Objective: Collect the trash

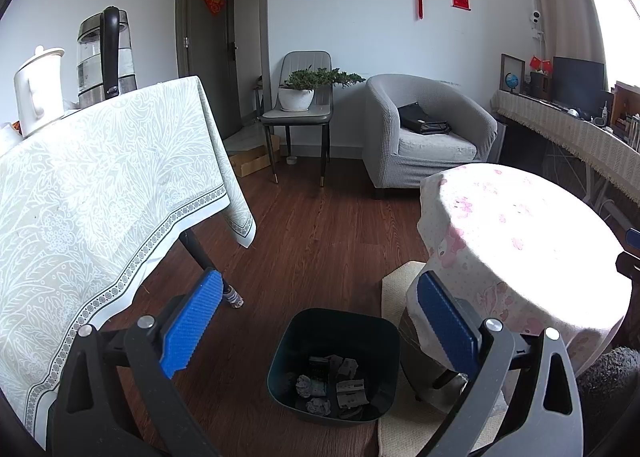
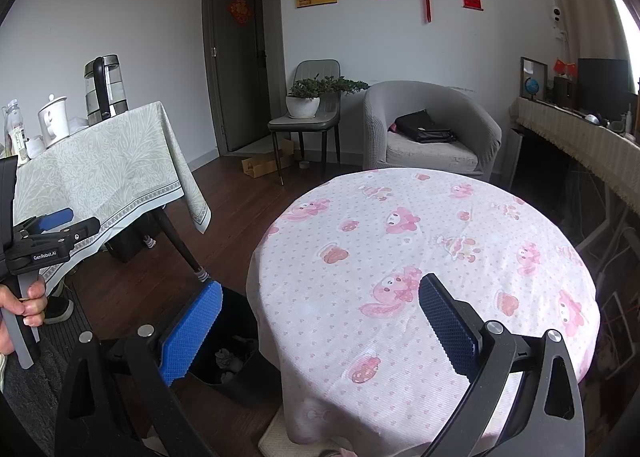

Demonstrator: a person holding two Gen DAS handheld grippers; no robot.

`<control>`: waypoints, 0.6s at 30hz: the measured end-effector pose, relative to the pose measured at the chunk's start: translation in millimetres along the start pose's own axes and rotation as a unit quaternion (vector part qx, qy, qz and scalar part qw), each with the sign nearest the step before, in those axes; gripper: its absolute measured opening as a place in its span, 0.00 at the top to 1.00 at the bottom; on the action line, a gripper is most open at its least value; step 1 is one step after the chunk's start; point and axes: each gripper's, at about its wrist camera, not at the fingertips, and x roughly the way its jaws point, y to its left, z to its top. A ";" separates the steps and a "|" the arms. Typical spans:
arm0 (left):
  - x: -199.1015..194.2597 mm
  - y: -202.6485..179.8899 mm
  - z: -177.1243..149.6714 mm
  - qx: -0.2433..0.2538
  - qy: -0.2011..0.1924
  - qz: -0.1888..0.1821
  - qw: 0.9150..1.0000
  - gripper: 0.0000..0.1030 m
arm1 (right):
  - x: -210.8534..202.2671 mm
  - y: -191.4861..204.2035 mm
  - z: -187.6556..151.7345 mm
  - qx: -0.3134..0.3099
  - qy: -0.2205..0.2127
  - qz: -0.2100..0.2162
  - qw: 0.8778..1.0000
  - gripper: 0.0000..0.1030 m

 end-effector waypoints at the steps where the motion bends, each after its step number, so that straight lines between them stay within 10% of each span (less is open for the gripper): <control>1: 0.0 0.0 -0.1 0.000 0.000 0.000 1.000 0.03 | 0.4 -0.5 0.0 0.000 0.000 0.000 1.000 0.03; 18: 0.0 -0.4 0.0 0.000 0.000 0.000 1.000 0.03 | 0.8 2.3 0.2 -0.003 0.001 0.000 1.000 0.03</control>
